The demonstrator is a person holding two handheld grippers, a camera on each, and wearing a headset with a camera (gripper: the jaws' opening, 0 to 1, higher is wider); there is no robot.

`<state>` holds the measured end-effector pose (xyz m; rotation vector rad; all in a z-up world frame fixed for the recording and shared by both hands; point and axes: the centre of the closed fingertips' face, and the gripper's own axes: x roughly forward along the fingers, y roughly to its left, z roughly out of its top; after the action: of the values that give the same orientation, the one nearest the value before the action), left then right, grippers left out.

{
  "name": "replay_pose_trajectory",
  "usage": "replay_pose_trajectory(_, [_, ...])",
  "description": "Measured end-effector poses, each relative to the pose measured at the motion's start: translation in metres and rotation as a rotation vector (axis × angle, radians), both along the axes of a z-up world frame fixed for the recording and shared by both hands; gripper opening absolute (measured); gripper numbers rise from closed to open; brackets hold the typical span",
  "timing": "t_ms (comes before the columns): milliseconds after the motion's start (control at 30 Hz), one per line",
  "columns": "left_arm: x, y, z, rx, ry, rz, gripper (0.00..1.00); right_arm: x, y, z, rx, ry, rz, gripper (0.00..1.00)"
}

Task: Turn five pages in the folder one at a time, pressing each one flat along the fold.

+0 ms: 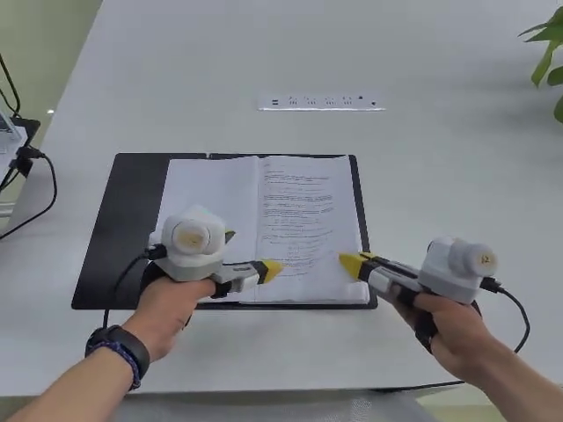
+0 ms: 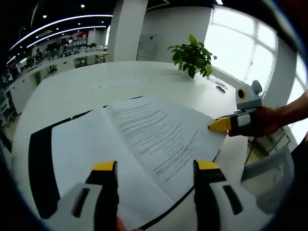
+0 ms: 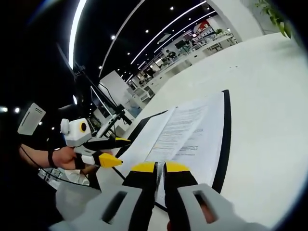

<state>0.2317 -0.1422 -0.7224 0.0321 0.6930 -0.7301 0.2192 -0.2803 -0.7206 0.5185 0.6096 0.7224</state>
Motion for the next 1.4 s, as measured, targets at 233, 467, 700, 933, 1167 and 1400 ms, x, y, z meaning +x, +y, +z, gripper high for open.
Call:
replay_pose_trajectory(233, [-0.002,0.019,0.017,-0.009,-0.039,0.036,0.64,0.003,0.010,0.011,0.011,-0.016,0.004,0.00])
replay_pose_trajectory(467, [-0.003,0.038,0.029,-0.009,-0.065,0.068,0.66,0.007,0.021,0.021,0.027,-0.031,0.001,0.00])
replay_pose_trajectory(700, [-0.008,0.059,0.042,-0.018,-0.080,0.118,0.67,0.014,0.042,0.036,0.035,-0.061,0.016,0.00])
replay_pose_trajectory(933, [-0.014,0.079,0.050,-0.017,-0.098,0.143,0.67,0.019,0.066,0.056,0.041,-0.105,0.050,0.00])
replay_pose_trajectory(1167, [-0.018,0.098,0.056,-0.023,-0.110,0.174,0.67,0.020,0.090,0.066,0.046,-0.126,0.091,0.00])
replay_pose_trajectory(1400, [-0.020,0.116,0.057,-0.022,-0.119,0.188,0.67,0.021,0.115,0.075,0.051,-0.140,0.126,0.00])
